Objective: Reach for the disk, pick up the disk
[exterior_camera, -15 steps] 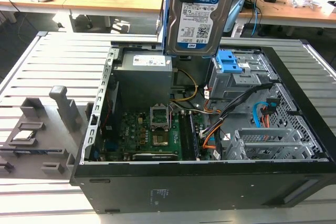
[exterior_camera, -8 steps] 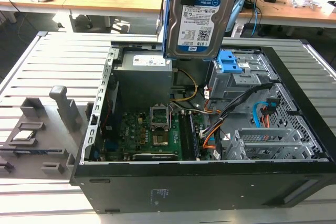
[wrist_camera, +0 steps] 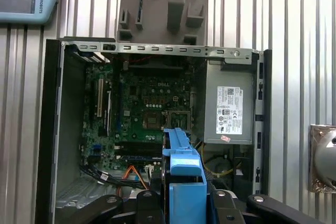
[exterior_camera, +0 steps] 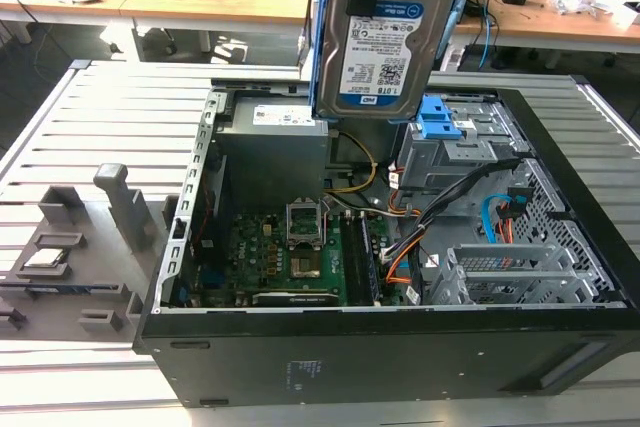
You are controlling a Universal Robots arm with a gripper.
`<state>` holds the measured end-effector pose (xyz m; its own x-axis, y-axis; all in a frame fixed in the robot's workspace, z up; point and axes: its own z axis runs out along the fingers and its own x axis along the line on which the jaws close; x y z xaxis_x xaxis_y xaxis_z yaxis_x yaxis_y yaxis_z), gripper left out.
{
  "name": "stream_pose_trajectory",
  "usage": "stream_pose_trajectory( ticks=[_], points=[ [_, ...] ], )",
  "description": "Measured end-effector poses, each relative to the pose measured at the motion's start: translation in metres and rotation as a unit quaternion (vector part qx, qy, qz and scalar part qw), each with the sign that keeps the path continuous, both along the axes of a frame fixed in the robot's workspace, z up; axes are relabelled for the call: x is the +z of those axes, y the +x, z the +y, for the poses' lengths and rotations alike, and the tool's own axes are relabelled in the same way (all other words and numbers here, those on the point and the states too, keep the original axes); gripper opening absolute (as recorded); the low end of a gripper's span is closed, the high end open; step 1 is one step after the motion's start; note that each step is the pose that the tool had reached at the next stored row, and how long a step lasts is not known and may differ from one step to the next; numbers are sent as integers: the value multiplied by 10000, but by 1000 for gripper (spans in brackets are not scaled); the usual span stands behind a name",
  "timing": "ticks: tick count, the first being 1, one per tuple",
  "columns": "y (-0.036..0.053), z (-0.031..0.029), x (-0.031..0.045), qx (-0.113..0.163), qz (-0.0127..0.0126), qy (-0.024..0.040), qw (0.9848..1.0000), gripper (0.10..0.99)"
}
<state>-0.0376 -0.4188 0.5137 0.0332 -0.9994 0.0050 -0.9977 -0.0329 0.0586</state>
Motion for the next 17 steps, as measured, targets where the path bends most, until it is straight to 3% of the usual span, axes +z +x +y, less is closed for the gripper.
stream_pose_trajectory(
  ticks=[9, 17],
  points=[
    [3, -157, 0, 0, 0, 0, 10000, 369],
    [4, -256, 0, 0, 0, 0, 10000, 369]
  ],
)
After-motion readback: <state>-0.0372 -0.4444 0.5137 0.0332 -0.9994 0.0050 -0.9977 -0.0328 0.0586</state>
